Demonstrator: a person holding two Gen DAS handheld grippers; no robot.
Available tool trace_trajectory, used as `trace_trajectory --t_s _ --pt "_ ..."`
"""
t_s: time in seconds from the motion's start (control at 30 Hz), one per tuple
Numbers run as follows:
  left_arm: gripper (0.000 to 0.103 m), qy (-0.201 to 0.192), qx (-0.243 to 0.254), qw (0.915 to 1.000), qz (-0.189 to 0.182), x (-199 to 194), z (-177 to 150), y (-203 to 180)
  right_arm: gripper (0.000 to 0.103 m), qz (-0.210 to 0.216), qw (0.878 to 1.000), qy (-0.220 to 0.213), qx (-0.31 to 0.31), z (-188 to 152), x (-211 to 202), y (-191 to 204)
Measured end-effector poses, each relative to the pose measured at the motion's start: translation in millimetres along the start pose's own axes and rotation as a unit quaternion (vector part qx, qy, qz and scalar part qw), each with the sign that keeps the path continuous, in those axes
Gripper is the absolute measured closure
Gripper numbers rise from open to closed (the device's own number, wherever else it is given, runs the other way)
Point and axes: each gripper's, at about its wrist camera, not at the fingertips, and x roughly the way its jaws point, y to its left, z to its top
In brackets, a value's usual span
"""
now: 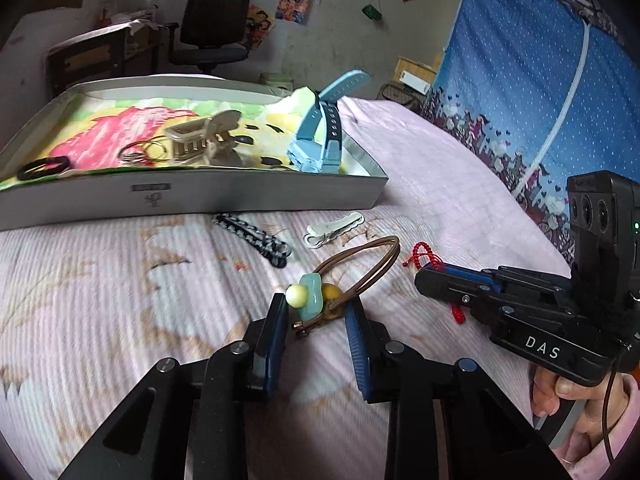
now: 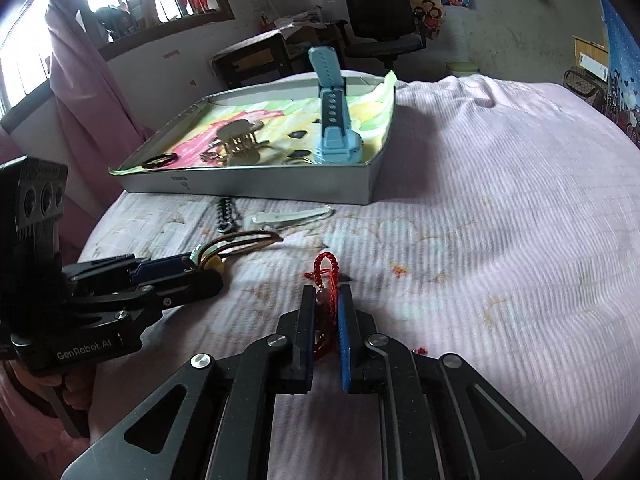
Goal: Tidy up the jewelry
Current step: 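Grasp the keychain's brown cord with the left tool while the right tool grasps the red bracelet, then carry the keychain in the left tool while the right tool carries the red bracelet over the tray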
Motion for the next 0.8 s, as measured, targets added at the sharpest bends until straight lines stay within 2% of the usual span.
trace_trajectory --t_s 0.4,0.63,0.8 --pt "0.076 -0.052 -0.025 0.9977 0.037 -40.2 -3.0 6.5 0.094 0.008 0.997 -0.069 -0.027 10.1 -21.6 23.3" --pt "0.076 -0.082 -0.043 0.9936 0.065 -71.2 19.3 32.5 0.094 0.011 0.994 -0.103 -0.045 27.8 -28.7 47.3" --pt "0.076 -0.102 -0.053 0.9894 0.089 -82.1 46.1 55.2 0.094 0.023 0.990 -0.125 -0.060 67.7 -15.6 63.7"
